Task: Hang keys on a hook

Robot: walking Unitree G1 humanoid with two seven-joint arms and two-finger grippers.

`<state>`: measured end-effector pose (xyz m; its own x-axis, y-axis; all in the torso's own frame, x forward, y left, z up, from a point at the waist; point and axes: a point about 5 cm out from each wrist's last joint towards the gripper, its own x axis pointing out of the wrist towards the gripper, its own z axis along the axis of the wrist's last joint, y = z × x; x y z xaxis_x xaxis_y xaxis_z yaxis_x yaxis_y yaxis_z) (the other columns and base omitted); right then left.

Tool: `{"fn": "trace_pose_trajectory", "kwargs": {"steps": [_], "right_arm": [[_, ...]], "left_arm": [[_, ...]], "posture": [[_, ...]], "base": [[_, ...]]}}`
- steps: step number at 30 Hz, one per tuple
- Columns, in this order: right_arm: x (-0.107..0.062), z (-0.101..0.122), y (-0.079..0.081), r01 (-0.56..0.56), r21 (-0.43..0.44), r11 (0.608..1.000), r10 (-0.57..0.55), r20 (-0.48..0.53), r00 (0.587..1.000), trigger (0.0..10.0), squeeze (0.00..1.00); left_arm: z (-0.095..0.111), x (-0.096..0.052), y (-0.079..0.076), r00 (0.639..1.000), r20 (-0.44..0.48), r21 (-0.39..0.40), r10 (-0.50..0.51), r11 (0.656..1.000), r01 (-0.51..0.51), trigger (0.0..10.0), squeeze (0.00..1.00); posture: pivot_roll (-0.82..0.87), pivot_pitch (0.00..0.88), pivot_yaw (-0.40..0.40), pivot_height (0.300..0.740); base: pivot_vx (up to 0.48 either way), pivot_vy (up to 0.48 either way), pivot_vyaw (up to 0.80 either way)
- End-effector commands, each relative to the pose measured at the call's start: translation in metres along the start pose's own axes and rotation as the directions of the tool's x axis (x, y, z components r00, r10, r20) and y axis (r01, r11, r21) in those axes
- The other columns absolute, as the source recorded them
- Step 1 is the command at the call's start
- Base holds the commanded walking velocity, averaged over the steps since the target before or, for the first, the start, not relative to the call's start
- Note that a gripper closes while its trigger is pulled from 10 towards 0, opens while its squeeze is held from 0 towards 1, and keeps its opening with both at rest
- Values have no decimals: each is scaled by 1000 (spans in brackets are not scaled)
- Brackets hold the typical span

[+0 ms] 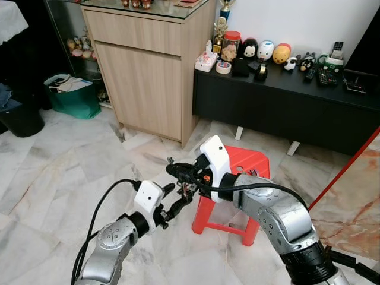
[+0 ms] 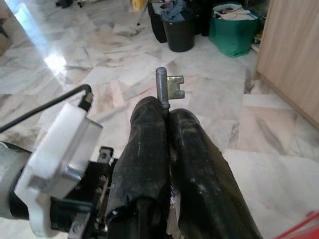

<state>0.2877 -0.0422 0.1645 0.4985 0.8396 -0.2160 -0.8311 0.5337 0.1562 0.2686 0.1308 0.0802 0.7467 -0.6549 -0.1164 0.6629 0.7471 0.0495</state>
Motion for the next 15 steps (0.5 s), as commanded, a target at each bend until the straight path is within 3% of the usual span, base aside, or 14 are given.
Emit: {"fn": "trace_pose_trajectory", "kwargs": {"steps": [1, 3, 4, 5, 15], "right_arm": [[-1, 10, 5, -20, -24, 1000, 21, 29, 999, 10000, 0], [0, 11, 5, -22, -24, 999, 23, 31, 999, 10000, 0], [0, 11, 6, -24, -23, 999, 24, 32, 999, 10000, 0], [0, 11, 6, -24, -22, 999, 25, 32, 999, 10000, 0], [0, 11, 3, -10, -23, 1000, 11, 31, 999, 10000, 0]], "left_arm": [[6, 2, -1, 1000, 13, 25, -25, 999, 25, 10000, 0], [5, 2, -1, 1000, 12, 24, -24, 999, 24, 10000, 0], [5, 3, 0, 1000, 12, 25, -22, 999, 22, 4353, 0], [5, 3, 0, 1000, 13, 24, -21, 999, 20, 0, 0], [4, 2, -2, 999, 15, 12, -32, 999, 32, 0, 0]], "posture": [[65, 51, -72, 740], [65, 51, -72, 740], [64, 51, -72, 740], [64, 52, -72, 740], [67, 51, -74, 740]], "base": [[0, 0, 0], [0, 0, 0], [0, 0, 0], [0, 0, 0], [0, 0, 0]]}}
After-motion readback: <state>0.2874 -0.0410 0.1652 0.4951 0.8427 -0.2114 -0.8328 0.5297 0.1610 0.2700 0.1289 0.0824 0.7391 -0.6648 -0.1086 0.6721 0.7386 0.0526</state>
